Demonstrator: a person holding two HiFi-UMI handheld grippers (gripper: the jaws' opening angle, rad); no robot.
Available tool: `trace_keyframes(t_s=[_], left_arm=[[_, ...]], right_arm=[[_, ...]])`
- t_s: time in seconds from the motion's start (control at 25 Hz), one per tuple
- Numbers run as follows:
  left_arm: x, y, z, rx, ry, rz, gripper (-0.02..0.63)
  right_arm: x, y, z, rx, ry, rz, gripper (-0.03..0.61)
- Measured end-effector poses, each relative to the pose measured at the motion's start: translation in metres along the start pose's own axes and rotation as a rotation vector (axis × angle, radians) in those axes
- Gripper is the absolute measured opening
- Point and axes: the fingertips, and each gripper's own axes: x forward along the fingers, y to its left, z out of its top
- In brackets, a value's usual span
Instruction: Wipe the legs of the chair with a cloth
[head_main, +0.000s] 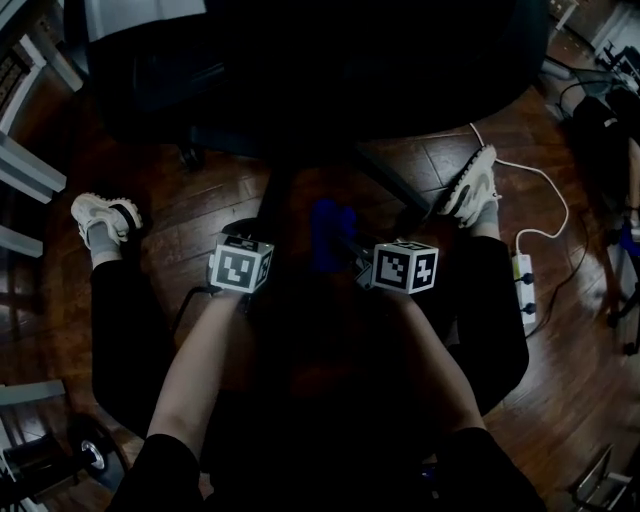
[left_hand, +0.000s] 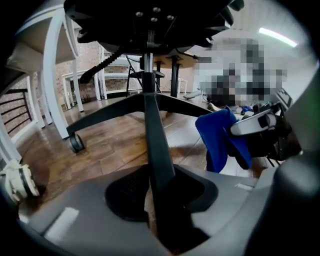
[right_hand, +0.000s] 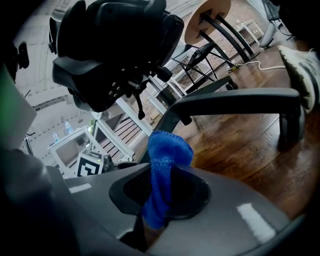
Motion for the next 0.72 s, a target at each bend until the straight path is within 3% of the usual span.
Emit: trace_keyframes(t_s=[0.16, 0.32, 0.48, 0.72], left_arm=[[-0.019, 0.034, -0.01, 0.059, 0.027, 0.077, 0.141], [-0.035, 0.065, -0.014, 0.124, 0.058, 0.183, 0.144], [-0.036, 0.075, -0.029, 0.131, 0.084, 0.169, 0.147], [-0.044, 0.089, -0.025, 0.172, 0.07, 0.181, 0.147]], right_arm=[[0.026, -0.005, 0.002, 0.042, -0.019, -0.034, 0.08], [0.06, -0.001, 0.034, 0.119, -0.169, -0.105, 0.08], [0.074, -0.013, 0.055, 0.213, -0.292, -0.244, 0.08], [0.048, -0.025, 0.023, 0.29, -0.302, -0.329, 0.08]])
